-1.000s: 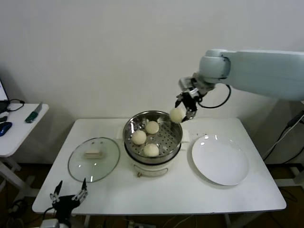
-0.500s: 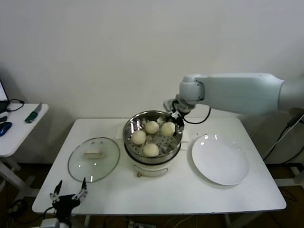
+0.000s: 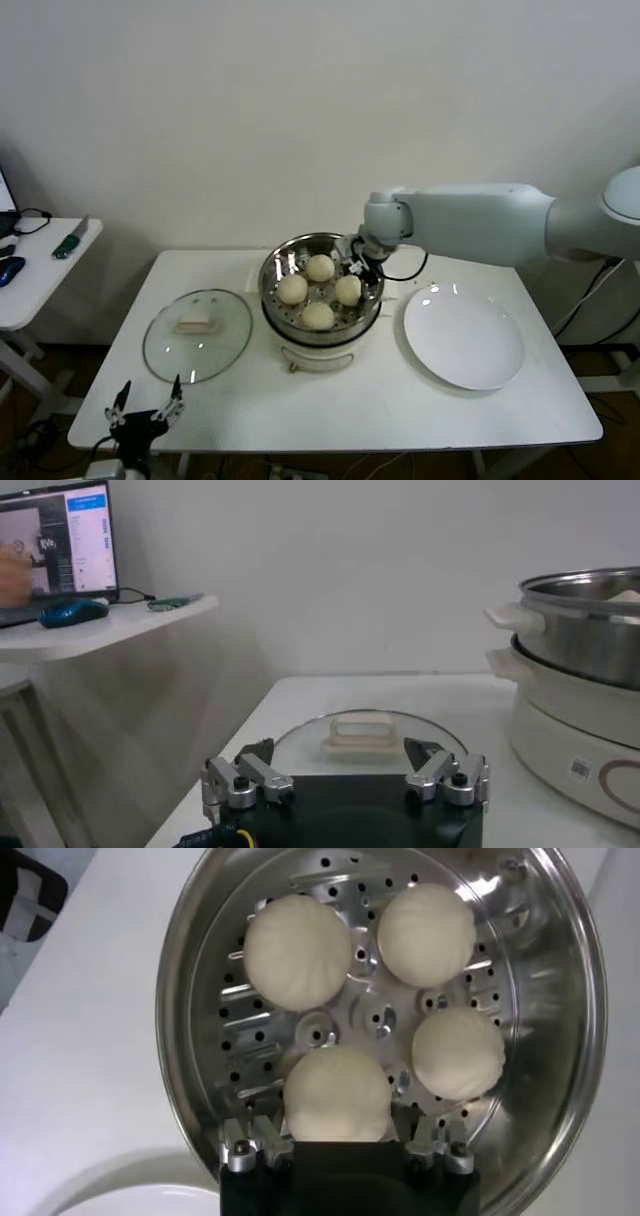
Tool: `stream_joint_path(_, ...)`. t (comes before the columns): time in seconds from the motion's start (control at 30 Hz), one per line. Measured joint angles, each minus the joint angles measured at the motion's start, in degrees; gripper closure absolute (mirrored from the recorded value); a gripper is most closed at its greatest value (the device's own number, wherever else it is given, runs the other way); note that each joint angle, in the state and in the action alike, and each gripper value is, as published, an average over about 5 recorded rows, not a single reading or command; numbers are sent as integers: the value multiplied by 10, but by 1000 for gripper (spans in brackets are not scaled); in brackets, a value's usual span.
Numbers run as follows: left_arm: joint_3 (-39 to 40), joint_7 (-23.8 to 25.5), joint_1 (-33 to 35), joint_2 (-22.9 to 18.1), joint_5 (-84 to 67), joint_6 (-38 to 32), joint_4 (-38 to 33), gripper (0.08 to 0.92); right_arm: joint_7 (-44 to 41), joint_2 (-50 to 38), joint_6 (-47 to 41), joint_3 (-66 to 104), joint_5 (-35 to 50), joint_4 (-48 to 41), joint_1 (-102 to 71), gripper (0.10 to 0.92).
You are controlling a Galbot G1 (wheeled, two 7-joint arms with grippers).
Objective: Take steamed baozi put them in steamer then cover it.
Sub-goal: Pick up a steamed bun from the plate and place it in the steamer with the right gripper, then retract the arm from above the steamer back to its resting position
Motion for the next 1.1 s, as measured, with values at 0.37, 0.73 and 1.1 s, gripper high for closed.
stream_joint_path(0.37,1,0,-1,0,-1,0,0,177,-3,3,2,0,-3,-5,-3,276)
stream_joint_path(0.73,2,0,2,1,-1,-1,-4,177,-12,-5,14,13,12,-8,8,203)
stream_joint_path(1.1,2,0,7,5,-1,-3,-12,177,26,-65,6,85,105,3,3,203)
